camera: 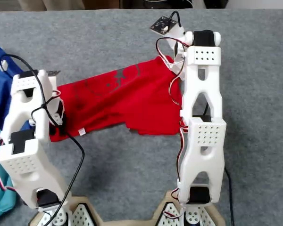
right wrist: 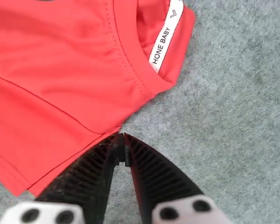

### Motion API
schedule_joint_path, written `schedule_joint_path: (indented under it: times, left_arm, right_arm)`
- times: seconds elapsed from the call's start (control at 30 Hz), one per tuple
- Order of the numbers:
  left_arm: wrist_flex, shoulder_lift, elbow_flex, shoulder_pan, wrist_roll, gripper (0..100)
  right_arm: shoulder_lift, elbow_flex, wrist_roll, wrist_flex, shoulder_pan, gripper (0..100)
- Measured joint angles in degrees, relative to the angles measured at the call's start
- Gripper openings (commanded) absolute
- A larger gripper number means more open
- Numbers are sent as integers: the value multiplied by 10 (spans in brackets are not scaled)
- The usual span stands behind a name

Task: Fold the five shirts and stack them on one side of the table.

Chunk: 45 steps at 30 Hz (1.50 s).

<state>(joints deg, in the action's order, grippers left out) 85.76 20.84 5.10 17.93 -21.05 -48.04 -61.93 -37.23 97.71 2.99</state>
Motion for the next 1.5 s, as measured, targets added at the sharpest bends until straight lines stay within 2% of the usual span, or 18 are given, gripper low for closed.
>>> schedule_joint_path:
  times: [0.27,0.5,0.57,0.73,1.0,1.3,1.5]
  left_arm:
    - [43,0,-58,9,18,174]
    - [89,1,-232,9,20,171]
    - [74,11,-267,9,34,154]
    - [18,78,-284,-11,55,19]
    - [-33,193,-314,-18,60,19]
    - [-41,263,-435,-18,60,20]
    - [-40,331,-520,-19,0,20]
  right_arm:
    - [0,0,0,0,0,9]
    - [0,0,12,0,0,8]
    - [0,0,31,0,0,7]
    - [-9,9,67,-11,24,7]
    - [-47,13,101,-5,77,6]
    - [-162,0,98,-25,75,6]
    - [-183,-33,84,-3,69,6]
